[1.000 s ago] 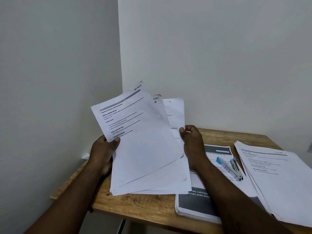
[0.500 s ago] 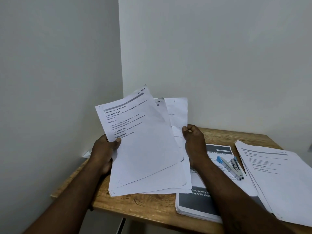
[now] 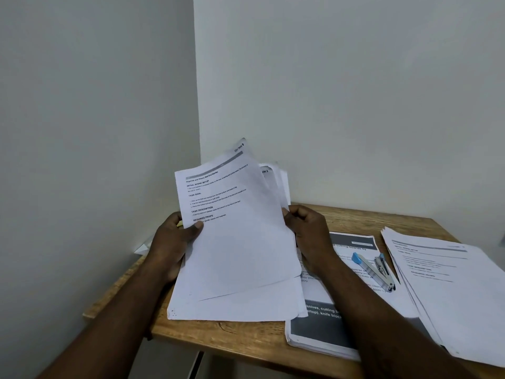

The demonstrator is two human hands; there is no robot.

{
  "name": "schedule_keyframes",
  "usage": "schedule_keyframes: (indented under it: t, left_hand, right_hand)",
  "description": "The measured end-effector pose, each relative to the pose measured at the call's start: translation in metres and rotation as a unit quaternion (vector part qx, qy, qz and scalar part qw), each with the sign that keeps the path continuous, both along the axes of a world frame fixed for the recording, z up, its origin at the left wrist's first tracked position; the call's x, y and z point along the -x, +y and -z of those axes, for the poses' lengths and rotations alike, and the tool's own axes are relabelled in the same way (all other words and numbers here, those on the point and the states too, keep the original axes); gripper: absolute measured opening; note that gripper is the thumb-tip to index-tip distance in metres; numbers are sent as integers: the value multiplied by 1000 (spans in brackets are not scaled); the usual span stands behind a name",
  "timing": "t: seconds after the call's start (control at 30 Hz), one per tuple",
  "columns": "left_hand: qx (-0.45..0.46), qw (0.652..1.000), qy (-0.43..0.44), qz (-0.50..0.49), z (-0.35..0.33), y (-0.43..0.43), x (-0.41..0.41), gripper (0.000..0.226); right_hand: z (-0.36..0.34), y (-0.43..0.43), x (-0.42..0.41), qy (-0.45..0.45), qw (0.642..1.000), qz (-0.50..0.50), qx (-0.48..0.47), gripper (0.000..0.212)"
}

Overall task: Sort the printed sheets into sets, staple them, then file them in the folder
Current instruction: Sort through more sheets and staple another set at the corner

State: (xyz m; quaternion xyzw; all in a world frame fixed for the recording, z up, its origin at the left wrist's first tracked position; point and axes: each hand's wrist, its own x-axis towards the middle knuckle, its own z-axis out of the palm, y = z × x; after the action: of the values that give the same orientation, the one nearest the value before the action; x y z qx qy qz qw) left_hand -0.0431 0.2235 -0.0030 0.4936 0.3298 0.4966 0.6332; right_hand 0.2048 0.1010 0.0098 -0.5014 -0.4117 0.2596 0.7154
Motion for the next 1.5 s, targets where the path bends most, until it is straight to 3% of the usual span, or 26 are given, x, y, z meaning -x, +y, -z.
schedule_keyframes:
  t: [0.23,0.33,0.37,0.43,0.53,0.6,0.8,1.03,1.27,1.4,1.5]
  left_hand:
    - [-19,1000,-2,6,0,-1,-1,33]
    - [-23,1000,10,-5,1,0,-2,32]
    - [-23,1000,13,-7,1,0,-2,31]
    - [-21,1000,13,-10,1,1,-2,30]
    - [-19,1000,14,-14,3,3,-1,30]
    - [-23,1000,13,-10,2,3,0,30]
    - [-56,998,-6,29,-2,-5,0,41]
    - [-91,995,-44,28,0,-3,0,42]
    - [-85,989,-86,81,3,-8,-4,41]
    - [-62,995,-69,35,3,-2,-4,37]
    - [-43,996,-69,-28,5,6,-3,33]
  right_hand:
    - [2,2,-2,-64,997,6,40,16]
    - [2,4,-4,-35,999,-25,33,81]
    - [3,4,-6,-28,999,-36,28,90]
    - [2,3,-5,-22,998,-63,16,78]
    - [2,2,-4,-10,998,-67,7,24]
    - [2,2,-5,-25,999,-47,2,8]
    - [1,0,-5,-53,999,-7,3,9]
    - [-1,-1,-1,-101,995,23,7,32]
    - [-1,0,0,-113,991,63,21,37]
    - [3,1,-1,-101,995,13,16,42]
    - [4,2,-3,-75,996,-19,33,30]
